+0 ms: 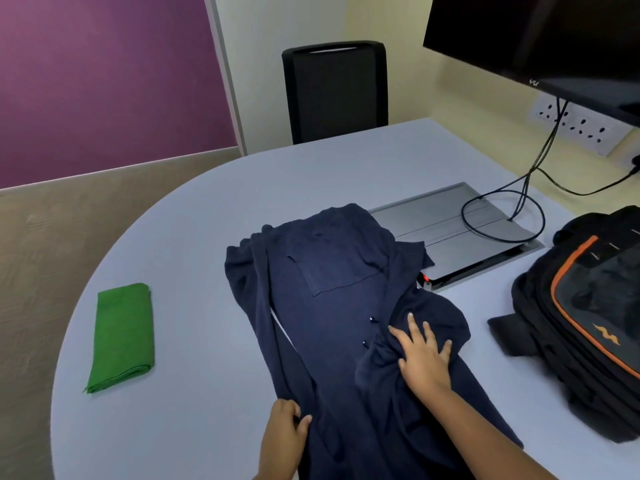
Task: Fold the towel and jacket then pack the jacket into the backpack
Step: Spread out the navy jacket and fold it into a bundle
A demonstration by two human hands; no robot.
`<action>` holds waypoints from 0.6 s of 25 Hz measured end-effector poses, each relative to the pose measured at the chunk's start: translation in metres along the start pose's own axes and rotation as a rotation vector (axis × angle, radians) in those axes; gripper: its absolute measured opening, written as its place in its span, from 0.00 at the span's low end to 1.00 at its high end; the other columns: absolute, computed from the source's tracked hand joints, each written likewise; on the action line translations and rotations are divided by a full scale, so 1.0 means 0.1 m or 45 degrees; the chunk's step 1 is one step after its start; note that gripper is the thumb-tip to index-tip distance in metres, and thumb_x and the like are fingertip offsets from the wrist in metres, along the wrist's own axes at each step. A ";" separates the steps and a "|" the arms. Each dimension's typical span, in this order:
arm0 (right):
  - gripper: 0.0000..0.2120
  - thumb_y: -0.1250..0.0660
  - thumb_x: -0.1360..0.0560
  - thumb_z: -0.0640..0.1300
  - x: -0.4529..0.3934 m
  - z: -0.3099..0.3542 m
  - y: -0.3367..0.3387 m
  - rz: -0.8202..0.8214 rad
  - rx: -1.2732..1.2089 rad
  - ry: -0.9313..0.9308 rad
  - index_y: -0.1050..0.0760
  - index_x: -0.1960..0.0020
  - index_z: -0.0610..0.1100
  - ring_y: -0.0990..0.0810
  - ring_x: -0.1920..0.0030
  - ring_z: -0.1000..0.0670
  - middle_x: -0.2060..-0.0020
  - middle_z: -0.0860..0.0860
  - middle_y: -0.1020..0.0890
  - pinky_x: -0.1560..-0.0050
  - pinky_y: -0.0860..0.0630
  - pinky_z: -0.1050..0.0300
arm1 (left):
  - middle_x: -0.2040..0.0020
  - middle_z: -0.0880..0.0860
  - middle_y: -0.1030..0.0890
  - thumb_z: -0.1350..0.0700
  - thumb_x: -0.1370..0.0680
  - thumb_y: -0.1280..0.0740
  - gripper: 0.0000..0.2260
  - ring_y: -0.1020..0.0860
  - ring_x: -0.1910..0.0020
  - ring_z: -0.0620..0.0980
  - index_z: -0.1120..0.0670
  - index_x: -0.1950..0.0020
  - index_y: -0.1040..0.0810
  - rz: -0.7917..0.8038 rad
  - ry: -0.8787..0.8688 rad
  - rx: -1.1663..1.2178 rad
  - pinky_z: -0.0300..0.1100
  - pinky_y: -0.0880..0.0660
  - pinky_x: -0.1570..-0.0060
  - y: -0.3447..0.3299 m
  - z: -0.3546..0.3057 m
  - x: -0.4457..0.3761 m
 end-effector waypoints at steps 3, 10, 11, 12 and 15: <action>0.30 0.36 0.24 0.44 0.10 -0.34 0.05 0.009 0.119 0.062 0.44 0.28 0.60 0.56 0.24 0.46 0.23 0.54 0.56 0.28 0.52 0.32 | 0.63 0.46 0.36 0.57 0.26 0.31 0.19 0.34 0.67 0.40 0.50 0.68 0.41 0.096 0.027 0.008 0.32 0.36 0.63 -0.27 -0.13 0.24; 0.25 0.38 0.30 0.68 -0.07 -0.32 0.15 0.150 -0.258 -0.281 0.31 0.42 0.51 0.50 0.25 0.43 0.25 0.49 0.45 0.32 0.54 0.29 | 0.62 0.49 0.31 0.55 0.24 0.35 0.16 0.27 0.64 0.48 0.52 0.68 0.38 0.386 0.069 0.113 0.39 0.27 0.58 -0.54 -0.38 0.26; 0.25 0.40 0.28 0.67 -0.09 -0.28 0.14 0.158 -0.179 -0.274 0.31 0.40 0.50 0.50 0.25 0.42 0.25 0.48 0.45 0.32 0.53 0.28 | 0.63 0.50 0.30 0.56 0.24 0.35 0.16 0.26 0.64 0.50 0.53 0.68 0.38 0.423 0.079 0.135 0.41 0.26 0.58 -0.53 -0.36 0.26; 0.24 0.42 0.26 0.64 -0.10 -0.25 0.13 0.154 -0.097 -0.257 0.32 0.37 0.50 0.49 0.25 0.41 0.25 0.46 0.45 0.31 0.52 0.28 | 0.63 0.52 0.28 0.57 0.23 0.36 0.14 0.26 0.63 0.49 0.54 0.67 0.36 0.451 0.097 0.160 0.41 0.26 0.59 -0.50 -0.34 0.27; 0.16 0.46 0.22 0.57 -0.14 -0.30 0.19 0.131 -0.175 -0.258 0.30 0.41 0.49 0.44 0.28 0.39 0.27 0.44 0.40 0.31 0.50 0.30 | 0.62 0.52 0.24 0.58 0.21 0.40 0.07 0.24 0.64 0.47 0.57 0.59 0.29 0.470 0.237 0.360 0.38 0.27 0.63 -0.38 -0.24 0.33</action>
Point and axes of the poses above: each hand's wrist, its own x-axis away from the middle knuckle, its own y-axis out of the back of the hand, z = x × y, the point moved 7 cm from there along -x, towards the middle knuckle
